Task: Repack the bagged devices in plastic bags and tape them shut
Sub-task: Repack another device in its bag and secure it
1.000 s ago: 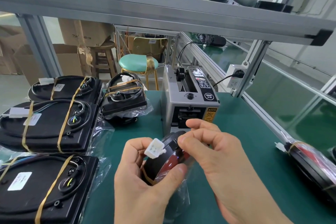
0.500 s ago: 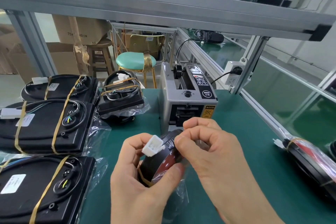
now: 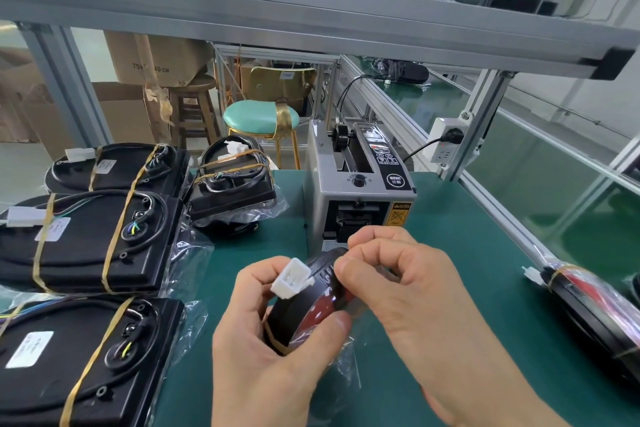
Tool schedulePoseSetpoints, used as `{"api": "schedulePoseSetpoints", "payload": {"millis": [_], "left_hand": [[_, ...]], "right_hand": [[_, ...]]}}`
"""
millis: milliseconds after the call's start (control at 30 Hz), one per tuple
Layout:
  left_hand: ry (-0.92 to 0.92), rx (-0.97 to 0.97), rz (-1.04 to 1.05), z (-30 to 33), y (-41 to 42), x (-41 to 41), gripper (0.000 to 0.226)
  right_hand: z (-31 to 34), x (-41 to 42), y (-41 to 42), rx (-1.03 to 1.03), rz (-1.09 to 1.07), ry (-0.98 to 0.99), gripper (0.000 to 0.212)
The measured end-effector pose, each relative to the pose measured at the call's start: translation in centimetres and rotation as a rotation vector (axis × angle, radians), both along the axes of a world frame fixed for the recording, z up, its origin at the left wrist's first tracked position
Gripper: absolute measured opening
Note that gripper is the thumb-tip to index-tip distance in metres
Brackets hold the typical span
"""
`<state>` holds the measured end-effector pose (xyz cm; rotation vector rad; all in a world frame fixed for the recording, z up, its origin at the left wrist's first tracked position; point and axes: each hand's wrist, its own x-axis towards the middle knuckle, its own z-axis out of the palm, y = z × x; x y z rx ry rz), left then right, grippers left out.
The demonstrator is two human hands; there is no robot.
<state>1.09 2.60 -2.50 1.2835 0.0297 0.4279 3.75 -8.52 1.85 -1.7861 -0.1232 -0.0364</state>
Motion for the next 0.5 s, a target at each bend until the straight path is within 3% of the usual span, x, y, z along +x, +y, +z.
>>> {"api": "schedulePoseSetpoints", "payload": {"millis": [200, 500], "left_hand": [[0.011, 0.011, 0.008, -0.09, 0.14, 0.07, 0.045], [0.022, 0.014, 0.01, -0.18, 0.06, 0.02, 0.047]], "right_hand": [[0.48, -0.21, -0.13, 0.228, 0.081, 0.135, 0.026], [0.19, -0.33, 0.49, 0.053, -0.007, 0.005, 0.011]]}}
